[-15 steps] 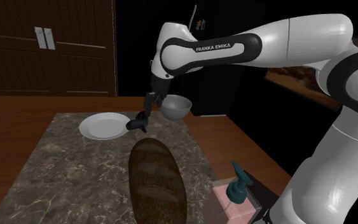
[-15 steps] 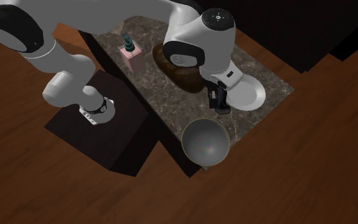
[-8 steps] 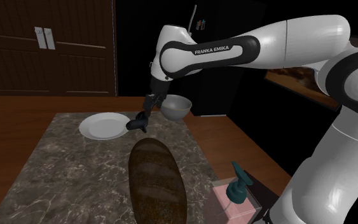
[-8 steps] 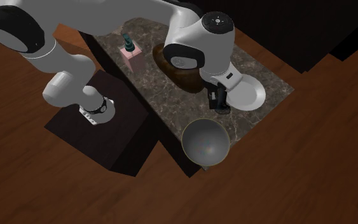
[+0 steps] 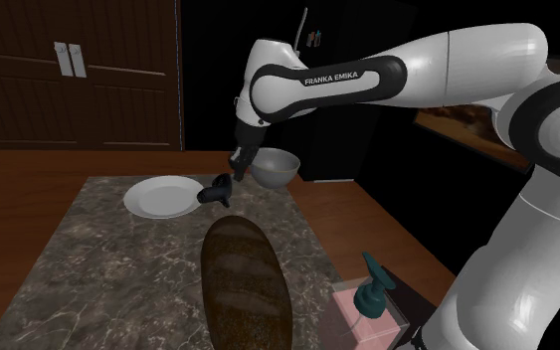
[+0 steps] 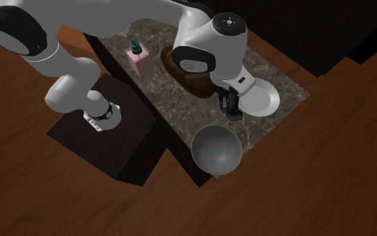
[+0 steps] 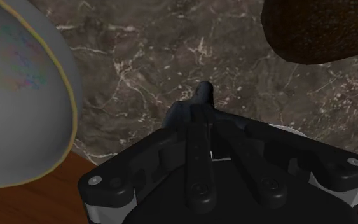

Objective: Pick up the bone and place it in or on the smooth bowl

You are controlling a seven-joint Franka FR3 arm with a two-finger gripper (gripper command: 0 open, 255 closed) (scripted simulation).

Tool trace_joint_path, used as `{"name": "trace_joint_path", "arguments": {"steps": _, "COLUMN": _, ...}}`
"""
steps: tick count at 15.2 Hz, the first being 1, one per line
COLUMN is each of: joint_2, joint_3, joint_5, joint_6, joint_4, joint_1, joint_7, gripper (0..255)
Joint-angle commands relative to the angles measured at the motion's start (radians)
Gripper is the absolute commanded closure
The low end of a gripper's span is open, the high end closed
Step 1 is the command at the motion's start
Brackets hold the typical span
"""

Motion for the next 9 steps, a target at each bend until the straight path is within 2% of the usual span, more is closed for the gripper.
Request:
{"name": "trace_joint_path", "arguments": {"steps": 1, "joint_2": 0.0, "joint_3": 0.0, "joint_5": 0.0, "joint_6": 0.0, "joint_4": 0.0, "joint_1": 0.0, "joint_7": 0.0, "gripper": 255}}
{"name": "trace_joint_path", "arguments": {"steps": 3, "joint_2": 0.0, "joint_3": 0.0, "joint_5": 0.0, "joint_6": 0.0, "joint_4": 0.0, "joint_1": 0.0, "joint_7": 0.0, "gripper": 255}}
{"name": "trace_joint_path", "arguments": {"steps": 4, "joint_2": 0.0, "joint_3": 0.0, "joint_5": 0.0, "joint_6": 0.0, "joint_4": 0.0, "joint_1": 0.0, "joint_7": 0.0, "gripper": 0}}
{"name": "trace_joint_path", "arguments": {"steps": 7, "joint_2": 0.04, "joint_3": -0.013, "joint_5": -0.024, "joint_6": 0.196, "joint_4": -0.041, "joint_1": 0.024, "joint_7": 0.718, "gripper": 0}}
{"name": "trace_joint_path", "arguments": {"steps": 8, "joint_2": 0.02, "joint_3": -0.009, "joint_5": -0.009, "joint_6": 0.13, "joint_4": -0.035, "joint_1": 0.015, "joint_7": 0.409, "gripper": 0}}
{"name": "trace_joint_path", "arguments": {"steps": 9, "joint_2": 0.02, "joint_3": -0.005, "joint_5": -0.01, "joint_6": 0.13, "joint_4": -0.035, "joint_1": 0.011, "joint_7": 0.409, "gripper": 0}}
